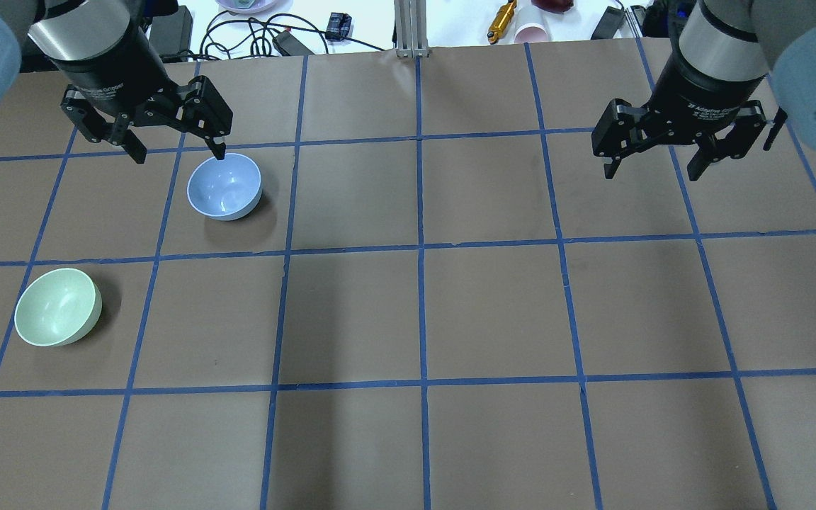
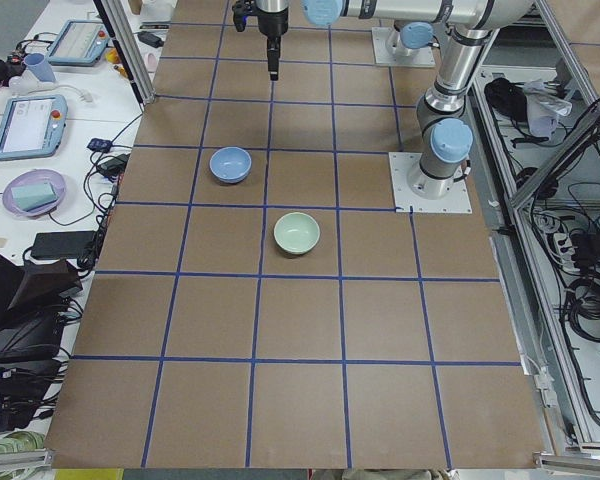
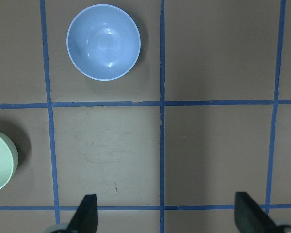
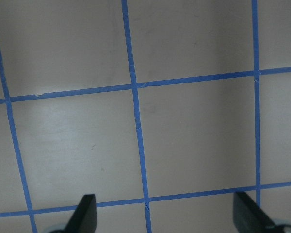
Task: Stack green bowl on blue bowl
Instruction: 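Move the left gripper from above the blue bowl toward the green bowl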
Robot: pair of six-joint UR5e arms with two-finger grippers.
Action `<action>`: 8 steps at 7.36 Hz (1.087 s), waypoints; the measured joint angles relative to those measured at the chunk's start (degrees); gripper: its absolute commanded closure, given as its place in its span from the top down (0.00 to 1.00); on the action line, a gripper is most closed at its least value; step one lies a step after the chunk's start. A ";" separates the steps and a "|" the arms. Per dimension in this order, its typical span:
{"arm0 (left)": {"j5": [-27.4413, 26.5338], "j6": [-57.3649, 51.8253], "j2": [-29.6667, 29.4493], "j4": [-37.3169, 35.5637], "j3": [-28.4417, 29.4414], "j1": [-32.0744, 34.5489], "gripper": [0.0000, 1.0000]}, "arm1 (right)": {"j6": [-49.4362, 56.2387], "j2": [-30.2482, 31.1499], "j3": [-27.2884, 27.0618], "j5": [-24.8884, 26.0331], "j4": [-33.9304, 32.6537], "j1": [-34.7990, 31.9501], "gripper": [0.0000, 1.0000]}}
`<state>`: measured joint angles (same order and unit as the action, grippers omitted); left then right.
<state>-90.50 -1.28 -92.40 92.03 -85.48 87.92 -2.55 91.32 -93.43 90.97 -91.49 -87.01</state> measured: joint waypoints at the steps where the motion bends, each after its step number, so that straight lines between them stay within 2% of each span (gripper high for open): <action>1: 0.13 -0.10 0.02 0.00 -0.19 -0.95 1.00 | 0.00 0.00 0.00 0.00 0.00 0.00 1.00; 4: 0.55 -6.76 -0.12 -0.01 -1.16 -7.99 1.00 | 0.00 0.00 0.00 0.00 0.00 0.00 1.00; 6: 0.54 -15.98 -0.88 -1.03 -4.51 -16.99 1.00 | 0.00 0.00 0.00 0.00 0.00 0.00 1.00; 8: 0.59 -25.43 -1.81 -5.67 -9.60 -26.24 1.00 | 0.00 0.00 0.00 0.00 0.00 0.00 1.00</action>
<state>-89.91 -26.71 -94.21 86.35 -95.07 61.68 -2.55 91.32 -93.43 90.97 -91.49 -87.01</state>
